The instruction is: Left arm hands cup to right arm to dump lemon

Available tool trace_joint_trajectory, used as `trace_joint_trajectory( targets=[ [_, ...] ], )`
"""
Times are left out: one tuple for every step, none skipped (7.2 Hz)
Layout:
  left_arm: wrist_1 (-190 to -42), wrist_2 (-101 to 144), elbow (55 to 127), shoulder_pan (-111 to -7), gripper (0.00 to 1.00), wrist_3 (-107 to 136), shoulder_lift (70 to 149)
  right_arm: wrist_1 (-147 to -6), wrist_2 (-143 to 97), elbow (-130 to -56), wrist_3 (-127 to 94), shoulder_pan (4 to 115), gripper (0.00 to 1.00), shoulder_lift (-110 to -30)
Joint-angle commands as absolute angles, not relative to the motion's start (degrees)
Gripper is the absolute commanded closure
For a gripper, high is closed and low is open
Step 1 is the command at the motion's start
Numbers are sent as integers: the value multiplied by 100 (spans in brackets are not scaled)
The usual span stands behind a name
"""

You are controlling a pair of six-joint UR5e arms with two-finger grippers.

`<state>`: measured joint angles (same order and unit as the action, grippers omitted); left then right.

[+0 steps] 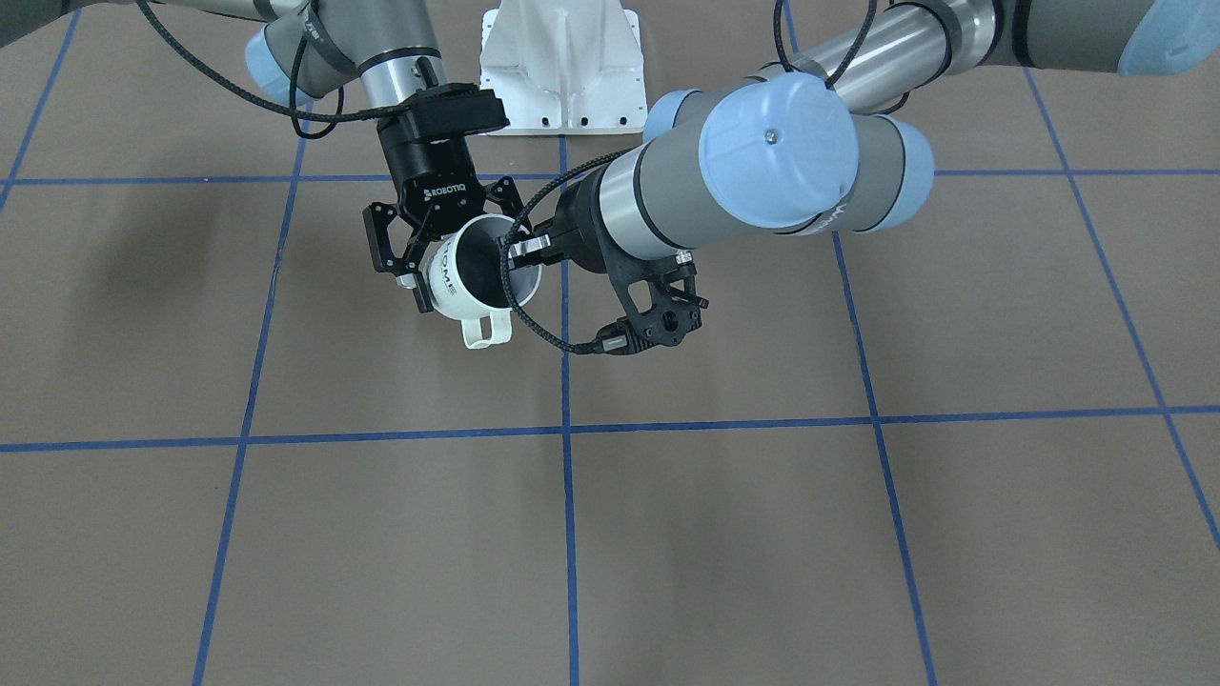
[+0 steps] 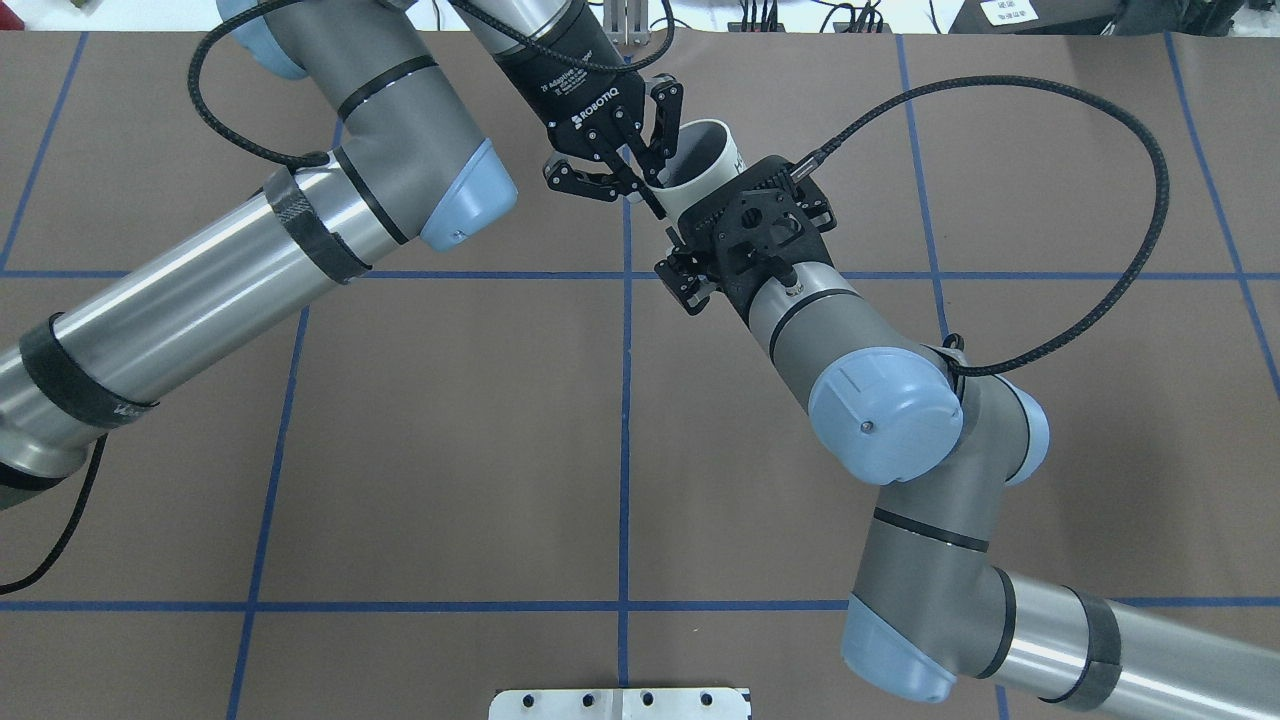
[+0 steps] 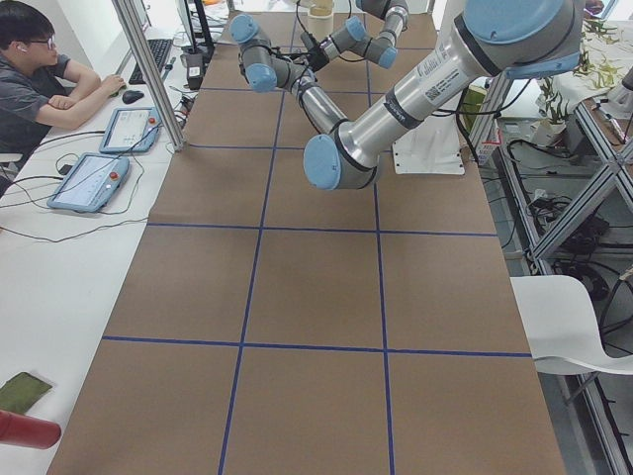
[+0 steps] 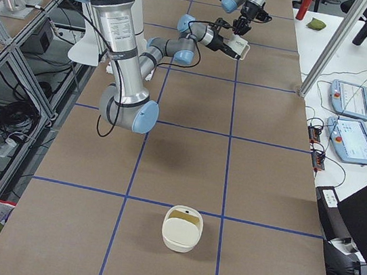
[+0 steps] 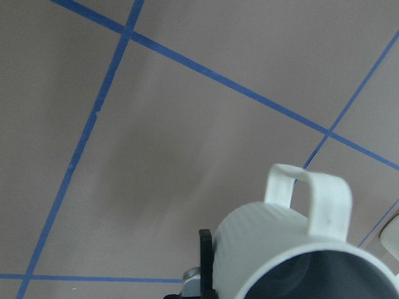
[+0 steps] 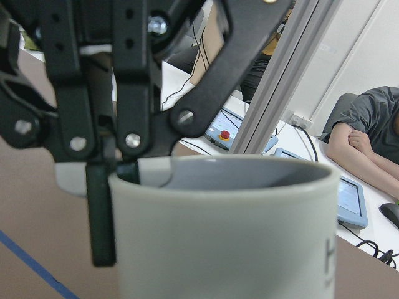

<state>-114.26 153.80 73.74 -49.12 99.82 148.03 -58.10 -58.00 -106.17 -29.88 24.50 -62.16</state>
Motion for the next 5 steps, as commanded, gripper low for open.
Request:
trace_joint_trajectory(
  targets=[
    [-11426, 15381, 7365, -4922, 100, 9984, 14792, -5810, -5801, -10617, -2988, 2452, 0, -6257],
    [-11417, 15381, 7357, -5018, 100, 9976, 14801, -5810, -5801, -10617, -2988, 2452, 0, -6267],
    [-11408, 15381, 7348, -5210, 100, 9967, 14801, -5810, -5801, -10617, -2988, 2452, 0, -6284],
    [-11408, 15381, 7330, -5334, 100, 9958, 14801, -5810, -5801, -10617, -2988, 2452, 0, -6284],
    [-11408, 15381, 7208, -5500, 100, 9932, 14801, -5801, -5809, -10635, -2988, 2452, 0, -6293]
  ],
)
